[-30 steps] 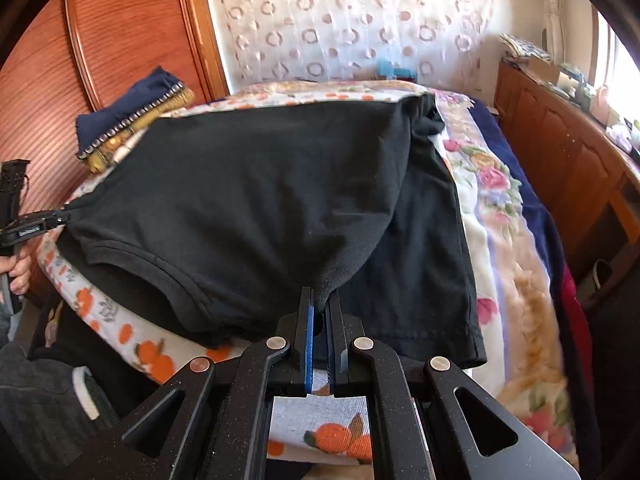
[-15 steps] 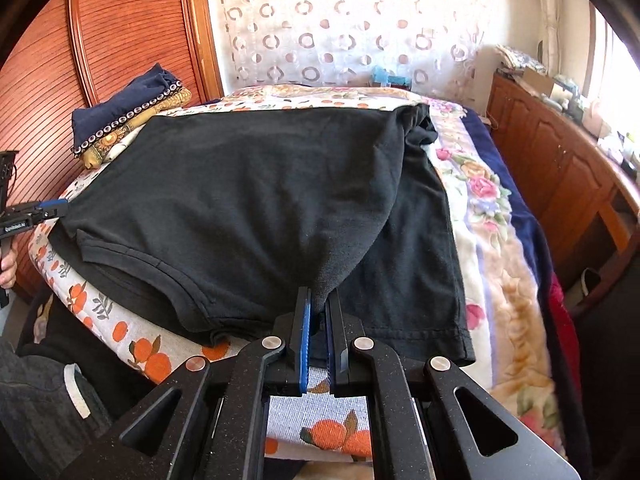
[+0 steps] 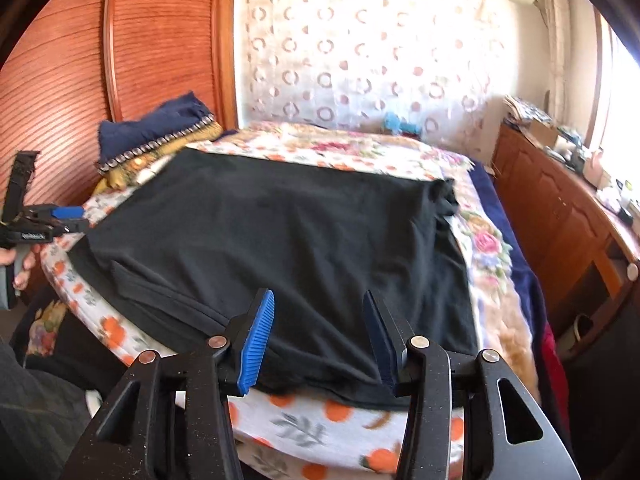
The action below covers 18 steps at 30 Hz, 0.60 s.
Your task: Fold small clothes
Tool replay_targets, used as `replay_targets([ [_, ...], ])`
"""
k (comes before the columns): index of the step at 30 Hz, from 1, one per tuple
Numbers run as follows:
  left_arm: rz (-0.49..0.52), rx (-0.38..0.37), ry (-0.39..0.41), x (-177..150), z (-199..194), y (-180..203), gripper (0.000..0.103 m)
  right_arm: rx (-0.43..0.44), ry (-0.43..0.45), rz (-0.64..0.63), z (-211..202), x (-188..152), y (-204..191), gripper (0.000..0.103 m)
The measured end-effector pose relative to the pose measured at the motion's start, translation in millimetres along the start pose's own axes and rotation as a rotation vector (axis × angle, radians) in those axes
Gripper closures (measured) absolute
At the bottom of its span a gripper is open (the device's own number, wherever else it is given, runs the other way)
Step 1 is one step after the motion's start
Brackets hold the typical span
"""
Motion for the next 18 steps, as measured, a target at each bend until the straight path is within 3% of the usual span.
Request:
replay_targets([
  [10,-0.030,0.025,0.009,-3,-7,-21,0.029,0.176,0.006,-0.074,40,16,-68,0.048],
  [18,-0.104,0.086,0.039,-10,-28,-71,0.029,0.372,-0.040,-0.149,94,32,-143,0.048],
])
Point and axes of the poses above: each gripper's, at about its wrist camera, not at the fingertips, and z roughly the way its jaws point, y to its right, x to its top, the point moved 2 cm from there along z, roughly the way its jaws point, and after that the axes turned 5 degrees about x, right-handed, at the moved point
